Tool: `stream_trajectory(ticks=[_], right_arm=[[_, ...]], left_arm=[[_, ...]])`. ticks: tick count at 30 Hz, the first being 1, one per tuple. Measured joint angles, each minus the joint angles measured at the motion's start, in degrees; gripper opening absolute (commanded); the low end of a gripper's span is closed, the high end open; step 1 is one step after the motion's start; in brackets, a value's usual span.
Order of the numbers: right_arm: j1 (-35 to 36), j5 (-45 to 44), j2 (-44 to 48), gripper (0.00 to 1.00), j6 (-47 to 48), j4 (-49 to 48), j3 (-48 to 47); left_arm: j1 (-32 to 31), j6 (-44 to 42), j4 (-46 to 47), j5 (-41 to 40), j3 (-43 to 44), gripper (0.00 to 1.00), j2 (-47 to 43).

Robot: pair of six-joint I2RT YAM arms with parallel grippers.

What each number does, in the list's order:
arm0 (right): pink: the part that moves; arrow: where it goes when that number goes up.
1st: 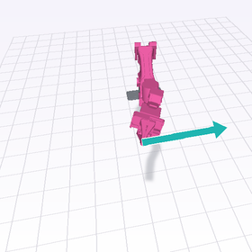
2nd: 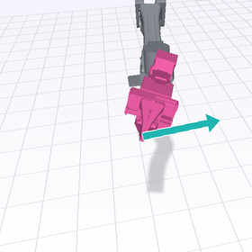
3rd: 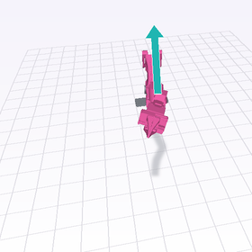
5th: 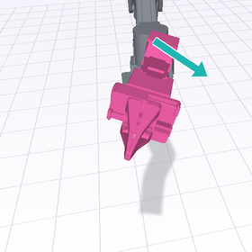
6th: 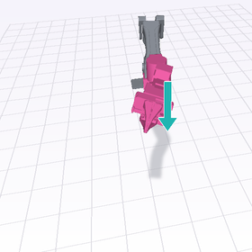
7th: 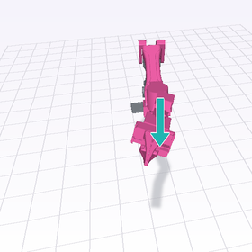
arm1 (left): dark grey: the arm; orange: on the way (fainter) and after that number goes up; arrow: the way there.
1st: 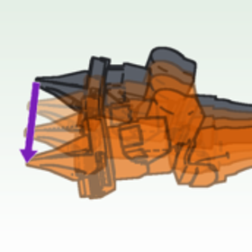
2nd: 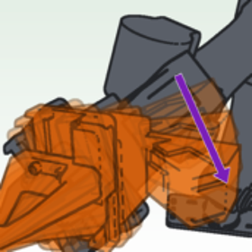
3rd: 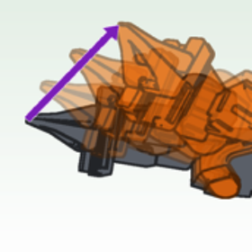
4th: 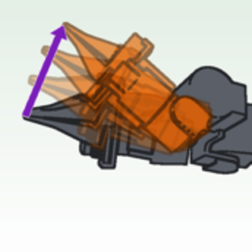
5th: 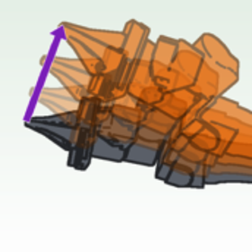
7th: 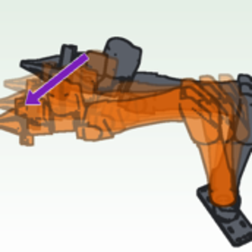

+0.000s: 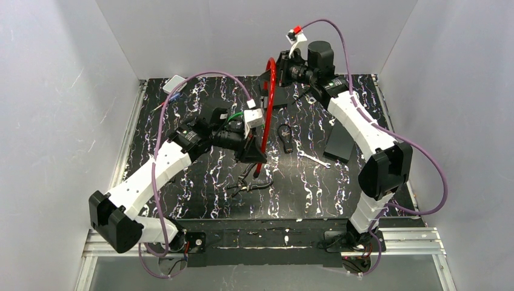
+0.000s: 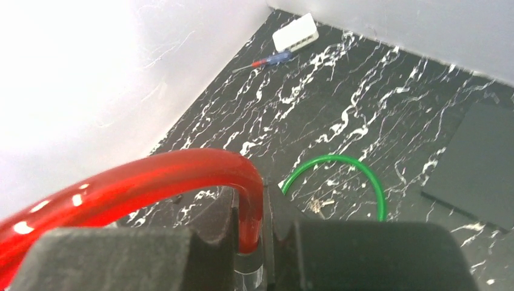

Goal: Lock with the key
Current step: Lock the lock.

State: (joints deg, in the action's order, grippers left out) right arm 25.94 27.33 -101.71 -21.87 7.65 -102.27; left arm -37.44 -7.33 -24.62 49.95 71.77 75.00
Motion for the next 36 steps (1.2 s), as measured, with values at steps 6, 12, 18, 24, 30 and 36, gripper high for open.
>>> stream_trajectory(ticks=[6, 12, 18, 24, 30, 36], right_arm=[[-1.82, 7.41, -0.02, 0.01, -11.55, -8.43, 9.69], [-1.41, 12.91, 0.07, 0.01, -22.81, -18.94, 19.19], [-1.45, 15.83, 3.19, 0.01, -30.61, -29.01, 28.85], [-1.48, 18.08, 6.88, 0.01, -37.26, -38.23, 34.73], [-1.53, 19.62, 7.41, 0.01, -46.46, -49.36, 39.63], [-1.56, 20.04, 7.41, 0.01, -50.48, -53.26, 40.19]], left_arm=[[-0.74, -2.16, -1.66, -5.09, -1.5, 0.0, -6.39], [-0.78, -1.88, 3.07, -9.58, 2.54, 0.0, -9.68], [-0.78, -1.3, 9.64, -11.61, 3.39, 0.0, -9.24], [-0.82, 1.93, 17.45, -11.39, 2.73, 0.0, -8.92], [-0.95, 2.86, 20.98, -11.03, 2.73, 0.0, -8.6], [-0.94, 1.66, 21.59, -11.1, 2.75, 0.0, -8.1]])
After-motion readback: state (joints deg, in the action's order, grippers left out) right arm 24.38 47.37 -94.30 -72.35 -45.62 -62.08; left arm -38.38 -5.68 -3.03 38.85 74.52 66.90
